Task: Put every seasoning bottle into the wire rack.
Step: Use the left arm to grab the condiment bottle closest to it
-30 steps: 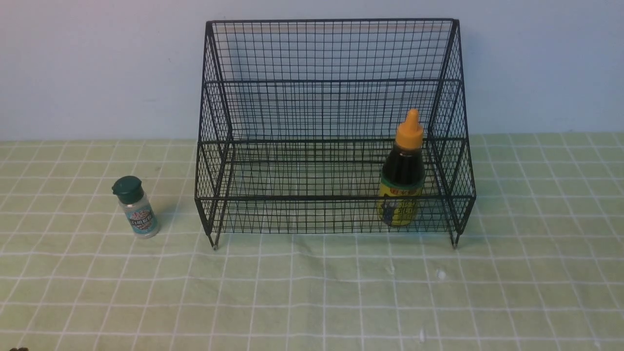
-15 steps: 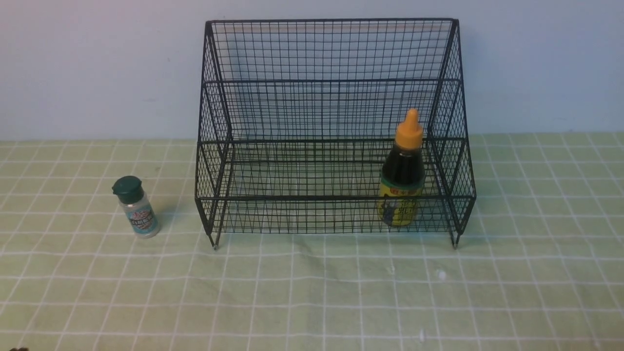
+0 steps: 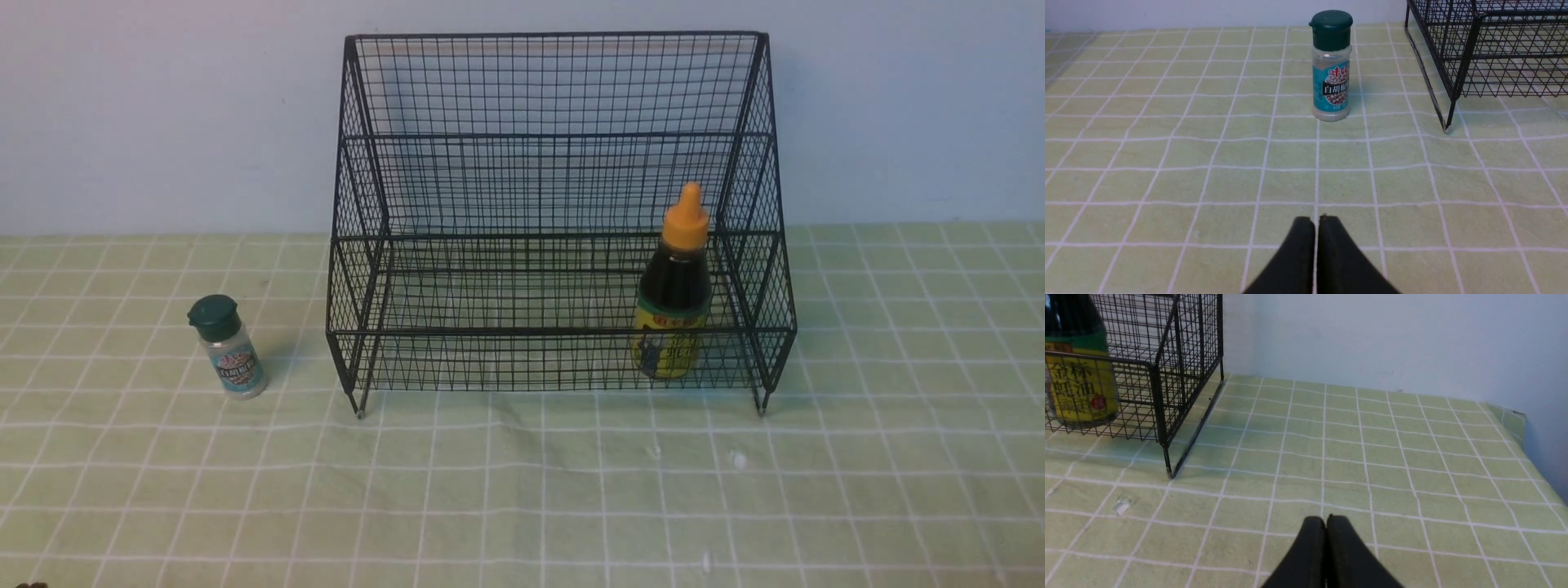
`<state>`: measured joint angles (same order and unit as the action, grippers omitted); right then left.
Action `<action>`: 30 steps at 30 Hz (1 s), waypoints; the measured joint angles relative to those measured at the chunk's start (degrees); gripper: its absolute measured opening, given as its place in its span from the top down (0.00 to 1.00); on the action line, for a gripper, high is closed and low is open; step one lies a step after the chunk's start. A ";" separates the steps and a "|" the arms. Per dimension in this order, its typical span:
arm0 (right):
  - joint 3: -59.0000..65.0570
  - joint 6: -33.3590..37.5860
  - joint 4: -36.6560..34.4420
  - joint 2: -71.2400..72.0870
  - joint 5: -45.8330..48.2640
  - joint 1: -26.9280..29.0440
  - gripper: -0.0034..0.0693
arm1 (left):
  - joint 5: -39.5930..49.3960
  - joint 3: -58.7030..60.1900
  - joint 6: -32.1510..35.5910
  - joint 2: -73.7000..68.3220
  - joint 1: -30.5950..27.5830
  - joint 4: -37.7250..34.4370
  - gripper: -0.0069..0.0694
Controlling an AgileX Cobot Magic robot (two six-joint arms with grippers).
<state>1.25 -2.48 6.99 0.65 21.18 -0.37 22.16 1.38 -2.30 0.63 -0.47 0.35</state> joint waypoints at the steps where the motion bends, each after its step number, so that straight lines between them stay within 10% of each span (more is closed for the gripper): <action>1: 0.00 0.00 0.00 0.00 0.00 0.00 0.97 | 0.00 0.00 0.00 0.00 0.00 0.00 0.92; 18: 0.00 0.00 0.00 0.00 0.00 0.00 0.97 | -0.97 0.10 0.66 0.00 0.00 1.50 0.92; 30: 0.00 0.00 0.00 0.00 0.00 0.00 0.97 | -30.22 0.28 -6.56 0.00 0.00 -12.09 0.92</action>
<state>1.25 -2.48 6.99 0.65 21.18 -0.37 -8.07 1.66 -8.86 0.63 -0.47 -11.74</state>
